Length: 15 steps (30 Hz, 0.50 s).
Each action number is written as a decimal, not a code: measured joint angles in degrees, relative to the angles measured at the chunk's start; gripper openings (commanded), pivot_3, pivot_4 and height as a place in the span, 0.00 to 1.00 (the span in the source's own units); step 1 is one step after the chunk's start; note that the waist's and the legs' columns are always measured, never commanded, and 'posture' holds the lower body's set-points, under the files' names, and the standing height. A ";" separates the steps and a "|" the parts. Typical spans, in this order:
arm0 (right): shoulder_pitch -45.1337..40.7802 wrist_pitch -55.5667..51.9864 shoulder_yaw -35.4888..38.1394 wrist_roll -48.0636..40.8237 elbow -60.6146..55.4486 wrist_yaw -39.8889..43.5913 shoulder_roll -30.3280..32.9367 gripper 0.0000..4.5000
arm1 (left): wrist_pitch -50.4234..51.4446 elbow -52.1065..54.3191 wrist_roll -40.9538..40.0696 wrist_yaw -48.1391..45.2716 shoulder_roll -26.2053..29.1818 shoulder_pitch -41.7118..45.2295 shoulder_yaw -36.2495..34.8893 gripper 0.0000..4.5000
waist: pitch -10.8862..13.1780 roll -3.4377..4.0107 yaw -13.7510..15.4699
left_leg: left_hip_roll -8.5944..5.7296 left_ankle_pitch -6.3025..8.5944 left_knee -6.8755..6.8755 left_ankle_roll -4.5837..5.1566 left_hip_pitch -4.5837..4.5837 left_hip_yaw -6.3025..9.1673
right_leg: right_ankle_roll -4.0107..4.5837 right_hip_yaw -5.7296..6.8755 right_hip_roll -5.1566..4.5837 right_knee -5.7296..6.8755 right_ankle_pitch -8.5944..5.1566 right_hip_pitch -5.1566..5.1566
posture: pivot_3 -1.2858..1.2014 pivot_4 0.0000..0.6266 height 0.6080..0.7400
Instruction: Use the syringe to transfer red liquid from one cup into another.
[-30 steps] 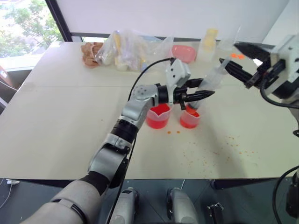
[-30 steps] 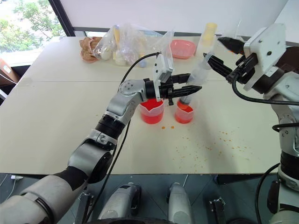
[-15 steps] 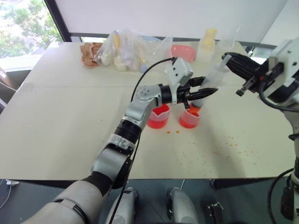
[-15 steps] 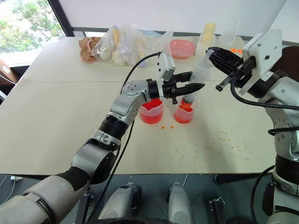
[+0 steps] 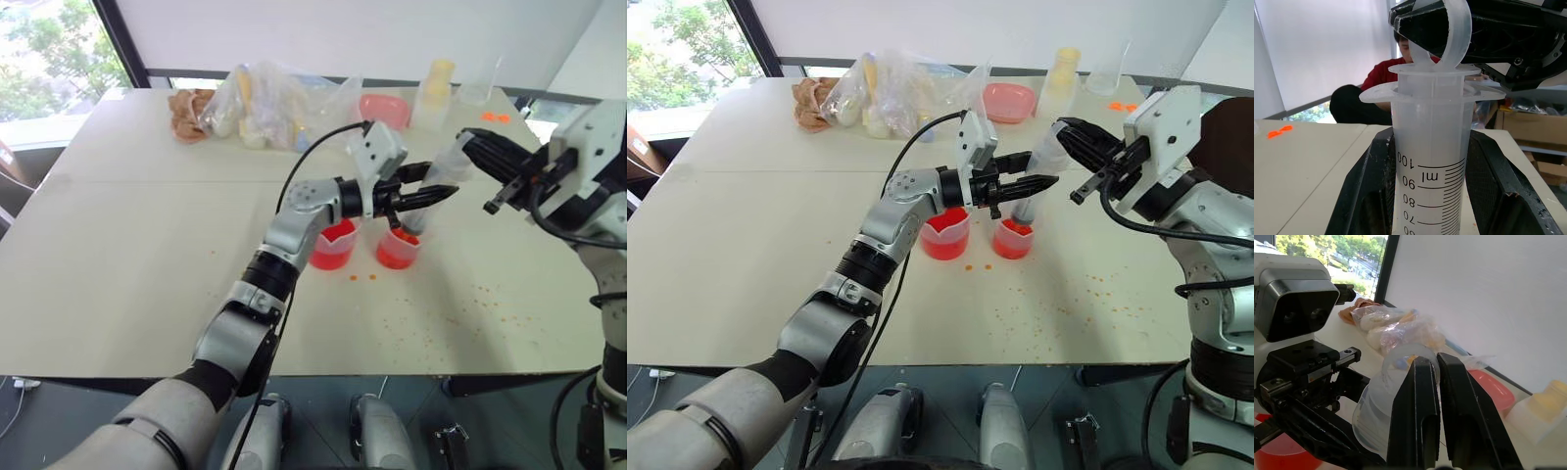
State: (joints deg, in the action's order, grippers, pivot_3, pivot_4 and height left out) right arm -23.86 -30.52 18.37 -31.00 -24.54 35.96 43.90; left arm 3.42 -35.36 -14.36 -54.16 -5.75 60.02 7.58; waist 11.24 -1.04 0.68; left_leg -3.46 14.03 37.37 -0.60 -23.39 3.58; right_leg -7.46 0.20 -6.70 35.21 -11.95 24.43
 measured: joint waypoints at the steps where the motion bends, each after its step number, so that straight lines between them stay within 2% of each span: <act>1: 0.03 0.00 0.00 0.00 0.00 0.00 0.00 0.00 | 0.03 0.00 0.00 0.00 0.00 0.00 0.00 0.32 | 0.00 0.00 0.01 | -0.01 0.00 0.00 0.00 0.00 0.00 | 0.00 0.00 0.00 0.00 0.00 0.00 | 0.52 0.24 1.00; 5: 0.02 0.00 0.00 0.00 0.00 0.00 0.00 0.00 | 0.03 0.00 0.00 0.01 0.00 0.02 0.00 0.32 | 0.00 0.00 0.05 | 0.00 0.00 0.01 0.00 0.00 0.00 | 0.00 0.00 0.00 0.00 0.00 0.00 | 0.52 0.24 1.00; 6: 0.03 0.00 0.03 0.00 0.00 0.00 0.01 0.15 | 0.03 0.00 0.00 0.09 0.00 0.04 -0.01 0.32 | 0.00 0.00 0.05 | 0.00 0.00 0.00 0.00 0.00 0.00 | 0.00 0.00 0.00 0.00 0.00 0.00 | 0.52 0.24 1.00; 7: 0.14 0.00 0.14 -0.31 -0.15 0.03 0.05 0.21 | 0.25 -0.01 0.01 0.48 0.01 0.15 -0.01 0.32 | 0.00 0.00 0.05 | 0.00 0.00 0.01 0.00 0.00 0.00 | 0.00 0.00 0.00 0.00 0.00 0.00 | 0.52 0.24 1.00; 8: 0.45 -0.13 0.55 -0.86 -0.48 0.24 0.21 0.34 | 0.60 -0.02 -0.07 1.25 -0.01 0.26 -0.50 0.32 | 0.00 0.00 0.05 | 0.00 0.00 0.00 0.00 0.00 0.00 | 0.00 0.00 0.00 0.00 0.00 0.00 | 0.52 0.24 1.00; 11: 2.27 -0.36 0.22 -1.88 -1.74 1.56 0.59 0.63 | 2.37 0.27 -1.00 2.54 0.14 1.29 -2.82 0.32 | -0.01 0.02 0.02 | -0.01 0.00 0.01 0.00 0.00 -0.01 | 0.00 0.00 0.00 0.00 0.00 0.00 | 0.52 0.24 1.00; 14: 3.22 -1.88 0.72 -2.16 -2.35 1.74 2.41 0.99 | 4.07 0.82 -2.38 2.42 -1.30 1.29 -2.84 0.32 | -0.01 0.02 0.14 | -0.01 0.01 0.03 0.01 -0.02 0.01 | -0.01 0.00 -0.01 0.00 0.00 -0.01 | 0.52 0.24 1.00; 15: 4.04 -2.41 1.30 -3.04 -2.45 1.94 2.71 0.99 | 4.33 1.36 -2.40 2.36 -1.22 1.29 -2.73 0.32 | 0.00 -0.02 0.13 | 0.02 0.01 0.03 0.01 -0.03 0.04 | -0.01 0.01 0.00 -0.01 0.00 -0.01 | 0.52 0.24 1.00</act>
State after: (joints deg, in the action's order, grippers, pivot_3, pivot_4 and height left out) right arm -19.82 -32.93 19.66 -34.05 -26.99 37.90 46.62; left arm 7.75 -34.00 -16.76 -51.80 -6.97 61.31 4.84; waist 11.25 -1.06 0.82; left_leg -3.43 14.04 37.40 -0.59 -23.42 3.63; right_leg -7.46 0.20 -6.70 35.19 -11.95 24.42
